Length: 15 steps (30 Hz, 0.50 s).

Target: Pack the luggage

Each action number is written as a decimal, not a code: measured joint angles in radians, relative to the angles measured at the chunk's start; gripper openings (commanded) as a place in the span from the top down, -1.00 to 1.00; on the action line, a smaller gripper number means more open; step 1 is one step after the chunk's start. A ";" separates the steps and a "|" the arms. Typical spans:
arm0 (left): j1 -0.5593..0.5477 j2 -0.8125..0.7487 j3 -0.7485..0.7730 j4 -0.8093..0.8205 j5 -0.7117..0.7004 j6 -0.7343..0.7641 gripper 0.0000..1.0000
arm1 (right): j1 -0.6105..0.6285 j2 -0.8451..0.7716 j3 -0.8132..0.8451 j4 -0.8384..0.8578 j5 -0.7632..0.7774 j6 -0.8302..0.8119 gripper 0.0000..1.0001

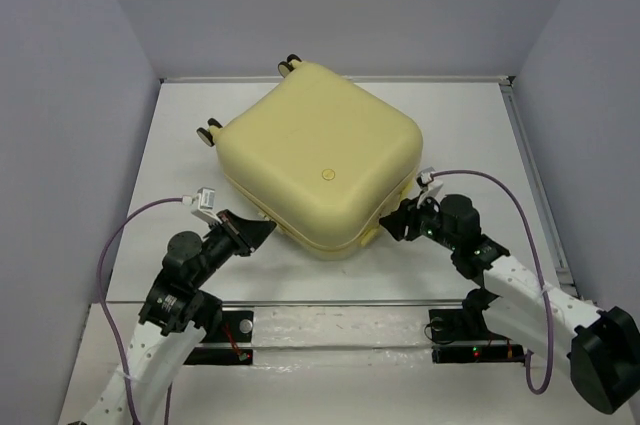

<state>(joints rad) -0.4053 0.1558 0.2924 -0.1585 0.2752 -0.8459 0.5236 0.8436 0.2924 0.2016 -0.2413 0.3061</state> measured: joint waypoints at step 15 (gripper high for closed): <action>-0.316 0.147 -0.027 0.067 -0.156 0.018 0.88 | -0.001 0.158 0.087 0.029 -0.051 -0.157 -0.11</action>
<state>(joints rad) -0.7216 0.3031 0.2649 -0.0917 0.1196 -0.8276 0.5224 1.0016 0.3794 0.2306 -0.2928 0.1493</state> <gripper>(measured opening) 0.072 0.547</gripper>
